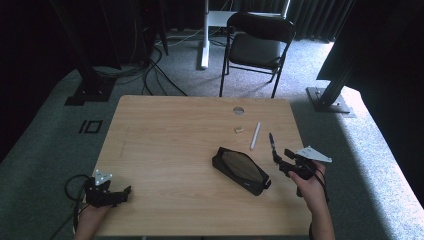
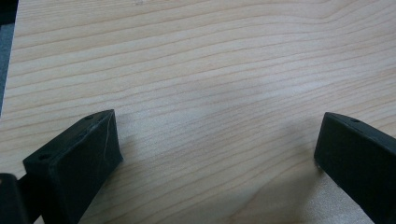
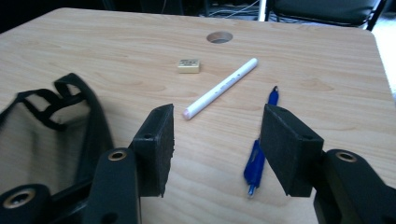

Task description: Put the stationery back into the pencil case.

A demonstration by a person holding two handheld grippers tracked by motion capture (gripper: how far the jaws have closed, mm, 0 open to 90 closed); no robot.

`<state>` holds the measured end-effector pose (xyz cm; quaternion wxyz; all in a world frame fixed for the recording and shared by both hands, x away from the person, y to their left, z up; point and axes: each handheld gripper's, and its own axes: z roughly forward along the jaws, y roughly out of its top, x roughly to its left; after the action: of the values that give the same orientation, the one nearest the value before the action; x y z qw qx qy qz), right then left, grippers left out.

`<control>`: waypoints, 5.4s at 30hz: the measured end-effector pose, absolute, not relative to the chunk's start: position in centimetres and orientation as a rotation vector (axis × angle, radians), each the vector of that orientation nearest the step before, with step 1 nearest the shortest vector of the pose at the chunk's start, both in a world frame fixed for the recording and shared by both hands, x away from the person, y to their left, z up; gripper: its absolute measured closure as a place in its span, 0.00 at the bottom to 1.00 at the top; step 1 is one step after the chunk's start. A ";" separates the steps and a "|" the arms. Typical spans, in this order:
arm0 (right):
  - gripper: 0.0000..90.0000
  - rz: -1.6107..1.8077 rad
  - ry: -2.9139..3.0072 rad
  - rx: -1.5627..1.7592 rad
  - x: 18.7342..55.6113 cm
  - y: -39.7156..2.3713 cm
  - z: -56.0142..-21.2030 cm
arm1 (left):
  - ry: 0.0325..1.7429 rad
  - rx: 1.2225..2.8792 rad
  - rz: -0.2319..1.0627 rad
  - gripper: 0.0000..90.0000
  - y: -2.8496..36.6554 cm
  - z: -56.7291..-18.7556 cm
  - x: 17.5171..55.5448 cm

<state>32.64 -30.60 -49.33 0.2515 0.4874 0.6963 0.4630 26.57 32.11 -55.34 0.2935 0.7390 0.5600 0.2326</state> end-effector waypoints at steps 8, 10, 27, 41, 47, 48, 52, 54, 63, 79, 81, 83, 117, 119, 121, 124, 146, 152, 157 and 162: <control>0.51 1.197 1.884 1.390 34.5 -30.9 -50.5 | 1.495 1.966 0.620 0.01 32.1 -55.3 26.6; 0.51 1.175 1.880 1.403 35.0 -31.0 -50.7 | 1.495 1.965 0.621 0.01 32.1 -55.3 26.6; 0.51 1.050 1.921 1.474 39.8 -30.1 -52.0 | 1.497 1.964 0.621 0.01 32.1 -55.3 26.6; 0.62 0.943 1.896 1.562 42.1 -29.6 -53.5 | 1.497 1.964 0.621 0.01 32.1 -55.3 26.6; 0.69 0.923 1.881 1.585 42.5 -29.4 -54.1 | 1.497 1.965 0.622 0.01 32.1 -55.3 26.6; 0.69 0.921 1.877 1.586 42.5 -29.4 -54.1 | 1.497 1.964 0.622 0.01 32.1 -55.3 26.6; 0.71 0.896 1.898 1.583 42.5 -29.2 -54.4 | 1.497 1.964 0.621 0.01 32.1 -55.3 26.6; 0.72 0.873 1.904 1.584 42.6 -29.1 -54.7 | 1.497 1.964 0.621 0.01 32.1 -55.3 26.6; 0.77 0.862 1.897 1.594 42.9 -28.7 -55.0 | 1.497 1.964 0.621 0.01 32.1 -55.3 26.6; 0.88 0.909 1.798 1.732 42.7 -28.8 -55.0 | 1.497 1.964 0.621 0.01 32.1 -55.3 26.6; 0.88 0.905 1.800 1.731 42.6 -28.9 -54.9 | 1.497 1.964 0.621 0.01 32.1 -55.3 26.6; 0.88 0.918 1.796 1.729 42.3 -29.3 -54.7 | 1.497 1.964 0.621 0.01 32.1 -55.3 26.6; 0.88 1.047 1.815 1.595 39.7 -30.9 -48.3 | 1.497 1.965 0.622 0.01 32.1 -55.3 26.6; 0.88 1.064 1.831 1.581 39.5 -30.6 -47.9 | 1.497 1.964 0.621 0.01 32.1 -55.3 26.6; 0.88 1.076 1.847 1.559 39.3 -30.4 -47.5 | 1.497 1.965 0.621 0.01 32.1 -55.3 26.6; 0.88 1.111 1.859 1.535 39.0 -30.0 -46.7 | 1.496 1.965 0.621 0.01 32.1 -55.3 26.6; 0.88 1.257 1.986 1.296 36.5 -26.8 -42.1 | 1.497 1.965 0.621 0.01 32.1 -55.3 26.6; 0.88 1.293 2.017 1.237 35.8 -25.8 -41.4 | 1.497 1.963 0.622 0.01 32.1 -55.3 26.6; 0.88 1.315 2.055 1.185 35.2 -24.6 -41.0 | 1.497 1.963 0.623 0.01 32.1 -55.3 26.6; 0.88 1.325 2.107 1.131 34.7 -23.5 -40.8 | 1.495 1.965 0.624 0.01 32.1 -55.3 26.6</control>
<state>34.69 -23.47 -40.79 0.2024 0.4052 0.7547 0.4747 26.59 32.12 -55.34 0.2929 0.7377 0.5612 0.2344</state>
